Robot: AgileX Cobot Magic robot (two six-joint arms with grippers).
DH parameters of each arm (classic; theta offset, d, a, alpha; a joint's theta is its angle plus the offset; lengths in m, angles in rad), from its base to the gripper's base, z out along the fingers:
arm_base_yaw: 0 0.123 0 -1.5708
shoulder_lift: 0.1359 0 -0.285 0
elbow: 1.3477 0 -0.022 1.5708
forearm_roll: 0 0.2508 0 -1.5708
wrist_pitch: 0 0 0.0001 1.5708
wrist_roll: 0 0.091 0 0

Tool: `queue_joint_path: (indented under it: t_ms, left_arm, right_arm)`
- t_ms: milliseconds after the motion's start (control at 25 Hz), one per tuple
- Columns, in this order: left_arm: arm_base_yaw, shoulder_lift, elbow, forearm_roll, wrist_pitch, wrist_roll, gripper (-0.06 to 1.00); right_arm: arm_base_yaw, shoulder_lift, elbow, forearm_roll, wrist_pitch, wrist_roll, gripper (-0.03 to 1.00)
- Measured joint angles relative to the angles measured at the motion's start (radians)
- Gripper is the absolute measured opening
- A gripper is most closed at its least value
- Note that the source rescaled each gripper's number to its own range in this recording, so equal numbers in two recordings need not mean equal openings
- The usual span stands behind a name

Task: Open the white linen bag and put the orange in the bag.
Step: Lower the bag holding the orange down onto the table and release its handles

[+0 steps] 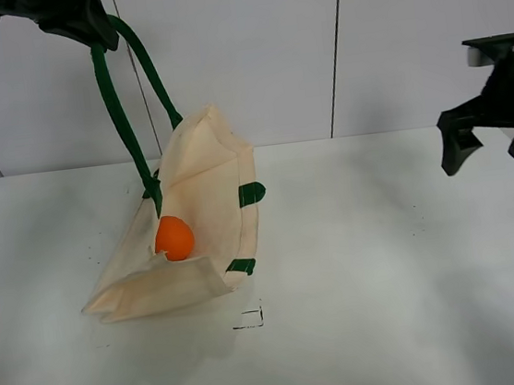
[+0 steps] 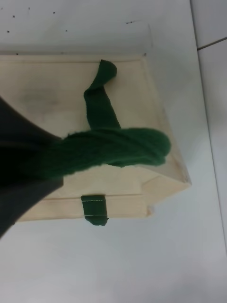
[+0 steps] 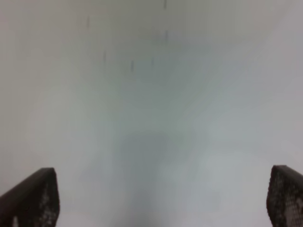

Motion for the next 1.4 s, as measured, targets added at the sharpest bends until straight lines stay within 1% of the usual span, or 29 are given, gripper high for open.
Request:
queue_joint_path:
  t_ms: [240, 440, 520, 680, 760, 880, 1120, 1400]
  left_arm:
    - [0.0, 0.0, 0.0, 0.0, 0.0, 0.006, 0.0]
    - [0.0, 0.0, 0.0, 0.0, 0.0, 0.007, 0.0]
    - [0.0, 0.0, 0.0, 0.0, 0.0, 0.007, 0.0]
    - [0.0, 0.0, 0.0, 0.0, 0.0, 0.007, 0.0]
    - [0.0, 0.0, 0.0, 0.0, 0.0, 0.007, 0.0]
    - [0.0, 0.0, 0.0, 0.0, 0.0, 0.007, 0.0]
    - [0.0, 0.0, 0.0, 0.0, 0.0, 0.008, 0.0]
    - [0.0, 0.02, 0.0, -0.007, 0.0, 0.008, 0.0]
  right_arm:
    - [0.0, -0.402, 0.331, 0.002, 0.004, -0.002, 1.0]
    - [0.0, -0.758, 0.545, 0.002, 0.0, -0.002, 1.0]
    - [0.0, -0.916, 0.622, 0.003, -0.035, -0.003, 1.0]
    - [0.0, -1.204, 0.75, 0.002, -0.157, -0.007, 1.0]
    - [0.0, -1.317, 0.802, 0.002, -0.195, -0.015, 1.0]
    - [0.0, -1.443, 0.842, 0.003, -0.188, -0.022, 1.0]
    - [0.0, -1.601, 0.85, -0.003, -0.188, -0.015, 1.0]
    - [0.003, -1.619, 0.85, -0.005, -0.188, -0.003, 1.0]
